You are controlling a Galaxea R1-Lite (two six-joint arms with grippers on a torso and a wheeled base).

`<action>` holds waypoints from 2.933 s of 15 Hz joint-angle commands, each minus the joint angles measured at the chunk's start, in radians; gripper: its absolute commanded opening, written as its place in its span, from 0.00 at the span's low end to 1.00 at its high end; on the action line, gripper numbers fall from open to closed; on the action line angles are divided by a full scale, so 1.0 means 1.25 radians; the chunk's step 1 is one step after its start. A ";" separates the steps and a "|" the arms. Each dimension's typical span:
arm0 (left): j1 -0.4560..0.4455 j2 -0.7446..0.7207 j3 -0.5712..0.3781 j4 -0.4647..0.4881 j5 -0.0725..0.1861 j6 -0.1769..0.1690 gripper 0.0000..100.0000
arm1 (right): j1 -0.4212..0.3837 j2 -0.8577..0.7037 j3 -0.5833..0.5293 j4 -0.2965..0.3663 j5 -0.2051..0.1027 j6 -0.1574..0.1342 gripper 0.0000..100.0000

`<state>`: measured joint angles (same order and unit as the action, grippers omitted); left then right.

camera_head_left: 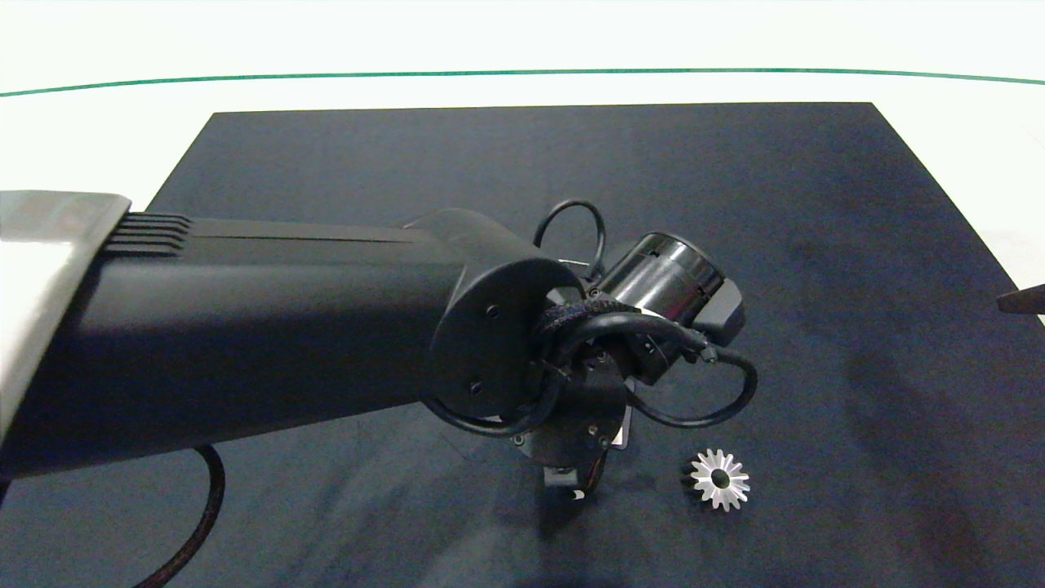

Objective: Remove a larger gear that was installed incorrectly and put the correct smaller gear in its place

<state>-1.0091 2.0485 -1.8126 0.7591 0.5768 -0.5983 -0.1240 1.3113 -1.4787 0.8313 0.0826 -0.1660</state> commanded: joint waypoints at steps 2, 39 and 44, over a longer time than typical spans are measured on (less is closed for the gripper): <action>0.004 -0.003 0.003 0.017 0.004 -0.004 0.00 | 0.000 0.000 0.000 0.004 0.001 -0.001 1.00; 0.331 -0.563 0.235 0.228 0.000 -0.047 1.00 | 0.080 0.000 0.047 -0.013 -0.003 -0.022 1.00; 0.331 -0.566 0.256 0.203 0.000 -0.034 1.00 | 0.078 -0.005 0.069 -0.050 -0.006 -0.029 1.00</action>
<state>-0.5951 1.3406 -1.4970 1.0057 0.5730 -0.6360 -0.0260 1.3089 -1.3966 0.7657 0.0749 -0.2004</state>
